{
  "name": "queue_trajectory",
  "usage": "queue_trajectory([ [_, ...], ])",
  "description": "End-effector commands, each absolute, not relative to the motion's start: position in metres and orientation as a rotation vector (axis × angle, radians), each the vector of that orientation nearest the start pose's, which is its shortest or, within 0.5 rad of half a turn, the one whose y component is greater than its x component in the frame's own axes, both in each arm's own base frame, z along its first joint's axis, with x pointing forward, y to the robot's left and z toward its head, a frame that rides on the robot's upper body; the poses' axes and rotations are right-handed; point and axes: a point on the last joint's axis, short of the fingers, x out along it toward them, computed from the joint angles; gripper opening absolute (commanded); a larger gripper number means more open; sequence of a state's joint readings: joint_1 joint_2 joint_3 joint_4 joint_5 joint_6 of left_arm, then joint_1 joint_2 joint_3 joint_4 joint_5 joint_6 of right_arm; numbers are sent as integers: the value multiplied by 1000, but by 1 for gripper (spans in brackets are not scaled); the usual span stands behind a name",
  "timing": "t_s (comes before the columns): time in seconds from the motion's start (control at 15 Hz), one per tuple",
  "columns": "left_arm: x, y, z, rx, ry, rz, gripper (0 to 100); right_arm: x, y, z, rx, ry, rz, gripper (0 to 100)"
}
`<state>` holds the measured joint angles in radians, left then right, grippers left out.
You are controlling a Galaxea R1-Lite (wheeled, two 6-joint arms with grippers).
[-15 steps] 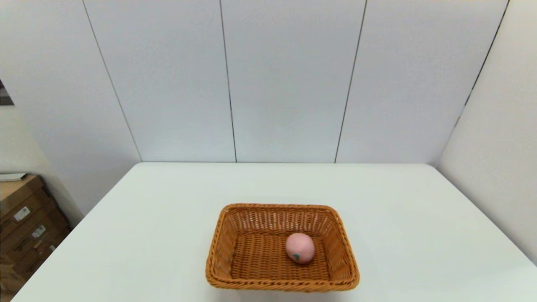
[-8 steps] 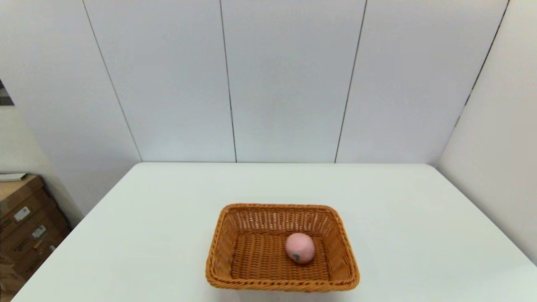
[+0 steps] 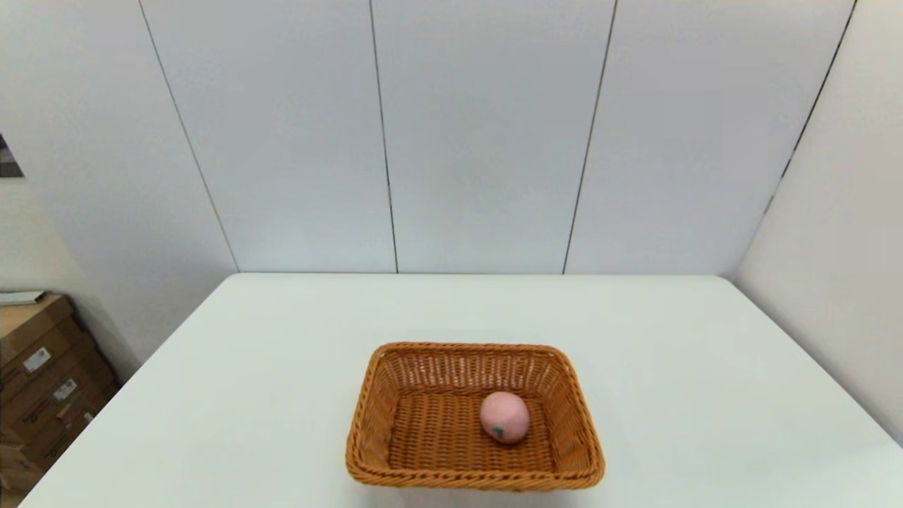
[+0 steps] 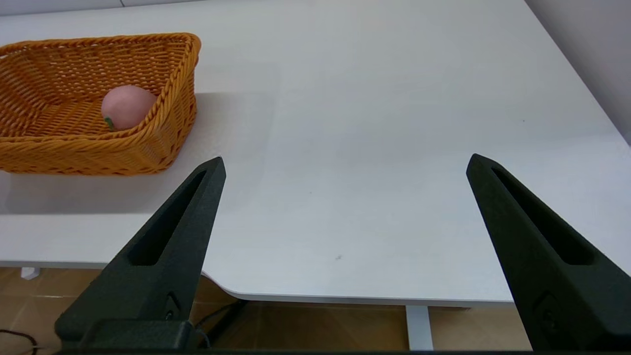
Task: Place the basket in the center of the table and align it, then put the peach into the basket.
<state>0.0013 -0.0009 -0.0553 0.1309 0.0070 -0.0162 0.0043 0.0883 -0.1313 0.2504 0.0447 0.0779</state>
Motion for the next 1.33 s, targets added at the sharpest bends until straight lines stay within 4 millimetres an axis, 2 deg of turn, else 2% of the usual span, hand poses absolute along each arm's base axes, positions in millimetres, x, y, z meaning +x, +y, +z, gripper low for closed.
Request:
queue_trajectory([
  [0.07, -28, 0, 77, -23, 73, 13, 100, -29, 1, 86, 4, 202, 47, 100],
  [0.33, -28, 0, 77, -24, 73, 16, 100, -32, 0, 76, -12, 153, 9, 100],
  [1.33, -28, 0, 77, -26, 72, 16, 100, -32, 0, 76, -5, 155, 2, 100],
])
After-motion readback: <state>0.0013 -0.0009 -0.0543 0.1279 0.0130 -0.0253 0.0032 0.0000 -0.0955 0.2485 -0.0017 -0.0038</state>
